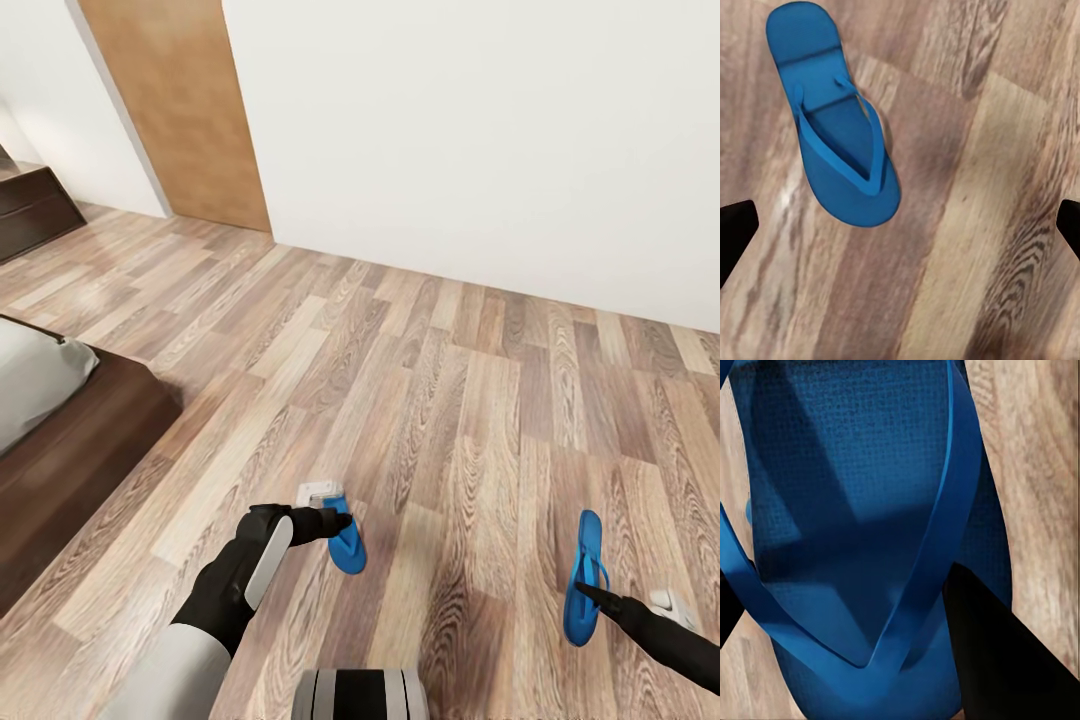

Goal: In the bedroom, move the book from the bed onto either nightstand, and place the two sandals side by side next to the bed.

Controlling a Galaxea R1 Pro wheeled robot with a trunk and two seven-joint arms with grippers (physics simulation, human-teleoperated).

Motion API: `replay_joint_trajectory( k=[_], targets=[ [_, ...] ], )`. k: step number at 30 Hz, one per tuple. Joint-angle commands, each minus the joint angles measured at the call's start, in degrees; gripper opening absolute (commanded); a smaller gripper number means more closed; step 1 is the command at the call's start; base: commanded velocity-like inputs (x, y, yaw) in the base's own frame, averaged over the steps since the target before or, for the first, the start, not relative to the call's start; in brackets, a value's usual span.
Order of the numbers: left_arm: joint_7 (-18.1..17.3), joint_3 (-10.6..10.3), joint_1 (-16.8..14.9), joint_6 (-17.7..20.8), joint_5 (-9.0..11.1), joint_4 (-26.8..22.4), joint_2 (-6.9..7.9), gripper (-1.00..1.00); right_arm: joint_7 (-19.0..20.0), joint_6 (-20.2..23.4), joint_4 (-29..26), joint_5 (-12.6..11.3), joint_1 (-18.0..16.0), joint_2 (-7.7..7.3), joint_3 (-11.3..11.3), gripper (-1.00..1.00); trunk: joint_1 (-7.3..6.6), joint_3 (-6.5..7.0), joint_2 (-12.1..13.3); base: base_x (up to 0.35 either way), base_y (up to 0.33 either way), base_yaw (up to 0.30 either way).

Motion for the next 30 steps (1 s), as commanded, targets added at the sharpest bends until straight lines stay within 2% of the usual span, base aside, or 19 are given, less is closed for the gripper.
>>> replay_joint_trajectory(
  k=[1,16,26,30],
  targets=[
    [0.28,-0.03,-0.02,0.23,0.38,-0.05,0.00,1.00,0.43,0.47,-0.05,0.42,-0.07,0.02,-0.19,-1.00,0.01,-0.27,-0.03,0.000,0.000,0.000],
    [0.28,-0.03,-0.02,0.23,0.38,-0.05,0.00,1.00,0.43,0.49,-0.05,0.42,-0.08,0.02,-0.19,-1.00,0.40,-3.59,-0.23,0.000,0.000,0.000],
    [0.20,-0.03,0.08,-0.03,0.27,-0.16,0.06,1.00,0.43,0.47,-0.05,0.42,-0.08,0.05,-0.19,-1.00,0.40,-3.59,-0.23,0.006,0.000,0.000],
    [0.08,0.05,0.14,-0.17,0.26,-0.17,0.14,1.00,0.43,0.44,-0.05,0.42,-0.07,0.03,-0.19,-1.00,0.40,-3.59,-0.23,0.199,0.000,0.000]
  ],
)
